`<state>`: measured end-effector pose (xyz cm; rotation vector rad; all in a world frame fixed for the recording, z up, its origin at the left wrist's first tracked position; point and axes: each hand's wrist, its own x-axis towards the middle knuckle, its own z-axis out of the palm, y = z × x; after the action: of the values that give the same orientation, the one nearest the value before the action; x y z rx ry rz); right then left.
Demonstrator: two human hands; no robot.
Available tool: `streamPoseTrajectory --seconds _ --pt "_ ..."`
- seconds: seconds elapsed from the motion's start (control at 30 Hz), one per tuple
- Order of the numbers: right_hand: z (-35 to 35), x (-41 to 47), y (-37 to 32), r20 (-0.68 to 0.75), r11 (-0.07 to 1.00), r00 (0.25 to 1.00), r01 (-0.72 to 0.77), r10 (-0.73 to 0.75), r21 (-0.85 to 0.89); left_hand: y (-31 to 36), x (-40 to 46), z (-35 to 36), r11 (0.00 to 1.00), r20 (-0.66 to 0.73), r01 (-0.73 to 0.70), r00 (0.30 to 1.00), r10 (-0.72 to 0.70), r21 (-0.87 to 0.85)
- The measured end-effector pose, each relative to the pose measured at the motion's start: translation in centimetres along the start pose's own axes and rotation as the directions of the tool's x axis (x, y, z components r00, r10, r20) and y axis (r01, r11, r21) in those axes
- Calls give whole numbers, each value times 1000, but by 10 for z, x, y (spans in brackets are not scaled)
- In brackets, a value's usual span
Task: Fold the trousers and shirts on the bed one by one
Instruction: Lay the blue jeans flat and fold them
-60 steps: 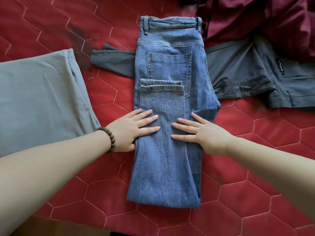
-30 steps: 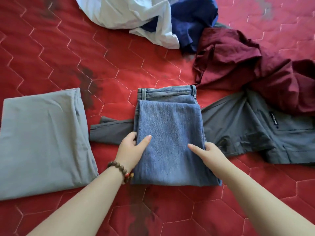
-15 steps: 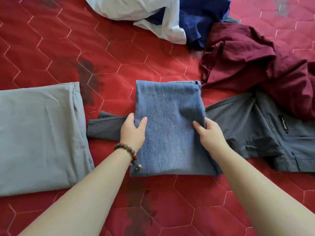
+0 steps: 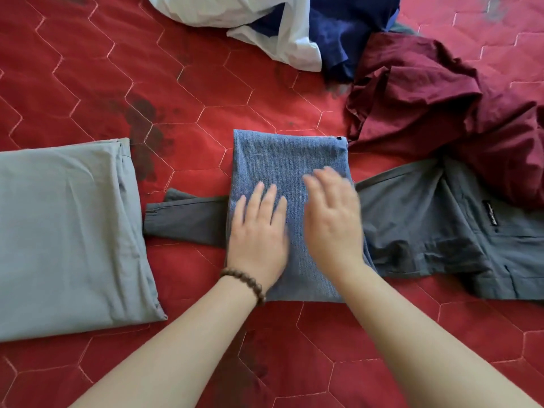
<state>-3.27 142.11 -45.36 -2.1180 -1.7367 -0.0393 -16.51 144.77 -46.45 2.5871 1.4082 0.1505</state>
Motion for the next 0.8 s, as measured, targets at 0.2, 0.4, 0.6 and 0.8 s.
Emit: streamPoseTrajectory --seconds 0.2,0.4,0.6,0.8 --pt "33 4 28 397 965 909 206 -128 -160 -11 -13 25 991 162 3 987 -25 131" --pt "30 58 57 296 929 953 51 65 -366 -13 -14 38 992 115 -5 993 -9 125" --pt "54 65 -4 449 943 835 329 -318 55 -10 -12 36 991 145 24 988 -43 132" --pt "65 90 27 459 940 880 250 -121 -231 -10 -12 37 990 127 18 991 -36 138"
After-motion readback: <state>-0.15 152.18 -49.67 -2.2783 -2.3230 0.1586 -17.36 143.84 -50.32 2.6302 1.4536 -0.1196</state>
